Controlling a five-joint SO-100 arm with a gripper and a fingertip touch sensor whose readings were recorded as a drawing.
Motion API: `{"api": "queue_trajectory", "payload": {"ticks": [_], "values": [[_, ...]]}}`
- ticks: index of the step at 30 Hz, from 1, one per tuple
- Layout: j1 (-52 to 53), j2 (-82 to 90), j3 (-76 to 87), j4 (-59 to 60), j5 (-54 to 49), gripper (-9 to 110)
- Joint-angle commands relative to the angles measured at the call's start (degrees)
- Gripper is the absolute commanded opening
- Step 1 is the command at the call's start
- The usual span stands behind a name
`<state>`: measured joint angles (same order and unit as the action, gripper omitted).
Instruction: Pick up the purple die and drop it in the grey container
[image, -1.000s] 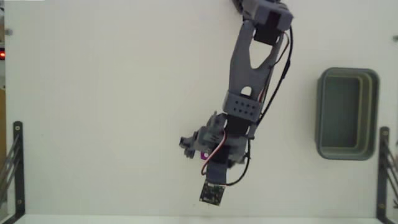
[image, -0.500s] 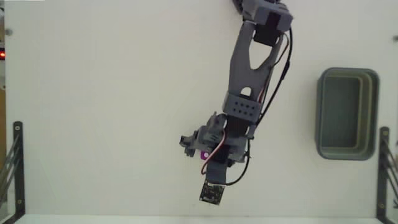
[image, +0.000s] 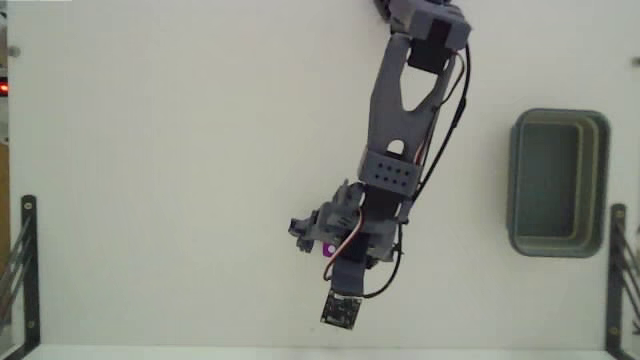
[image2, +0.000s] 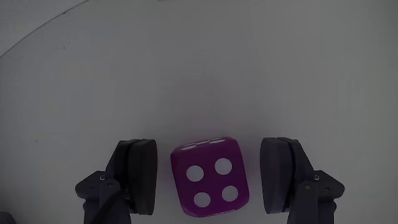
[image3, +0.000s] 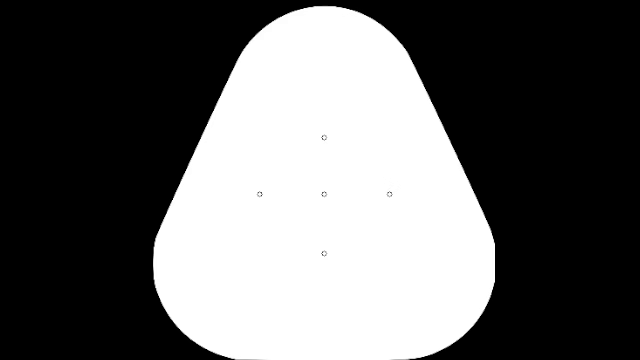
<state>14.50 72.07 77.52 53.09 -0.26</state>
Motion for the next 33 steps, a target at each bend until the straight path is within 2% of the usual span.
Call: {"api": "queue_trajectory", "payload": {"ticks": [1, 33], "values": [[1.3, 2.9, -0.2, -1.0, 0.3, 110], [1.3, 2.9, -0.2, -1.0, 0.3, 102]]}}
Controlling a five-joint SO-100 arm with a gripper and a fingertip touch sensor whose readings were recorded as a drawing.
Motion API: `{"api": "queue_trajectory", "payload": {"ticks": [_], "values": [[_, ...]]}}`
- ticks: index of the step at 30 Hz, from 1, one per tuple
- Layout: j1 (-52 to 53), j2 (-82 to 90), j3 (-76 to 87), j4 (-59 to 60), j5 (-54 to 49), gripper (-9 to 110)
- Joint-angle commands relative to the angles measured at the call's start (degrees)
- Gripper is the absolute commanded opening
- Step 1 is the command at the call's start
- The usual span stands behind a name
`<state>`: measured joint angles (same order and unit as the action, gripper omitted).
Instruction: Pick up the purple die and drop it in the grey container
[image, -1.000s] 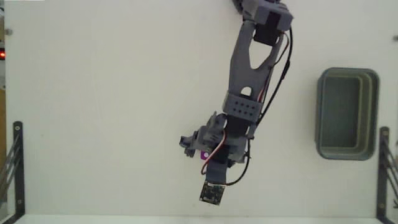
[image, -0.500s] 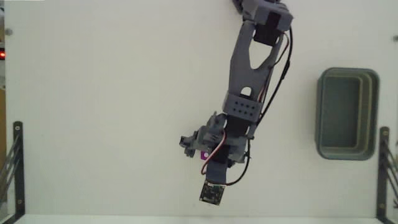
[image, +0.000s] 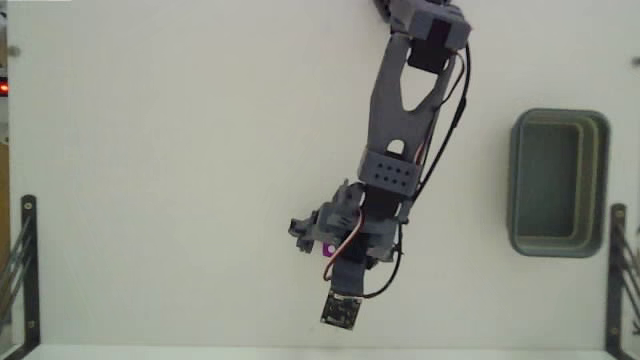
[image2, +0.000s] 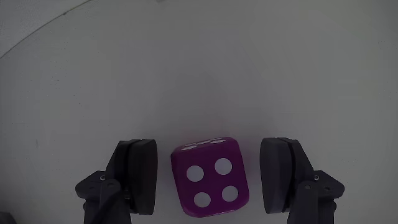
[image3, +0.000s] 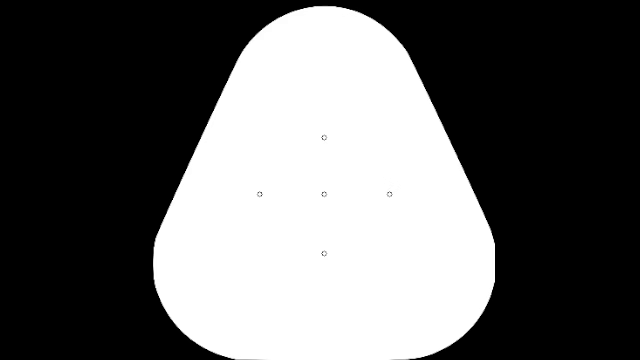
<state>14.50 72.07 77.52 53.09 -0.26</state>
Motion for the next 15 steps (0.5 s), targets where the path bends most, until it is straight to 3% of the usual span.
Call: {"api": "queue_trajectory", "payload": {"ticks": [1, 15], "values": [[1.3, 2.9, -0.2, -1.0, 0.3, 102], [1.3, 2.9, -0.2, -1.0, 0.3, 99]]}}
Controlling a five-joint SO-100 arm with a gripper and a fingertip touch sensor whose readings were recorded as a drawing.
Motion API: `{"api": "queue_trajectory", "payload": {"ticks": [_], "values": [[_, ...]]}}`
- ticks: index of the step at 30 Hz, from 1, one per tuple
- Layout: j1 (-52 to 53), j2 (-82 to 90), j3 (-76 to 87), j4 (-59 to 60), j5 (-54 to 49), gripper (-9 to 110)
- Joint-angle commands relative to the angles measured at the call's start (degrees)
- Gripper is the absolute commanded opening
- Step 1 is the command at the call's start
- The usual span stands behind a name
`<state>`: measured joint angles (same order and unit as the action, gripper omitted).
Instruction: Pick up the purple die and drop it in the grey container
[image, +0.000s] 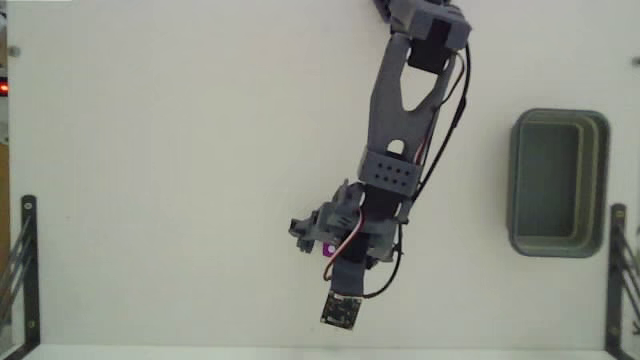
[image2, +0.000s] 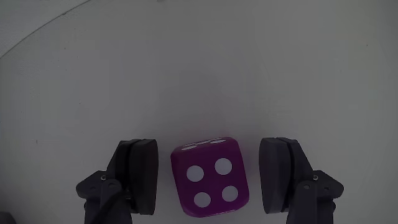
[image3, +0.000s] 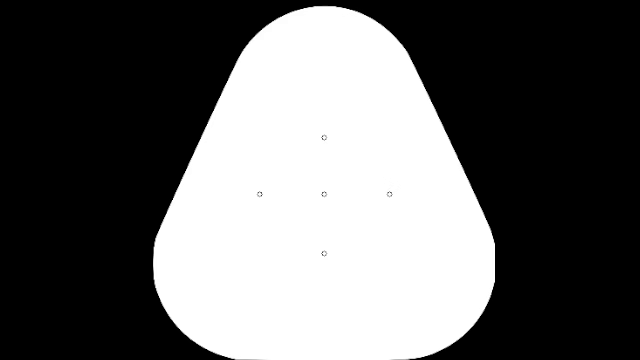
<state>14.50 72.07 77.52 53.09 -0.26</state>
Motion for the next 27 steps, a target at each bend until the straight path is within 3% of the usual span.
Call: {"api": "queue_trajectory", "payload": {"ticks": [1, 27], "values": [[1.3, 2.9, -0.2, -1.0, 0.3, 99], [1.3, 2.9, -0.2, -1.0, 0.3, 92]]}}
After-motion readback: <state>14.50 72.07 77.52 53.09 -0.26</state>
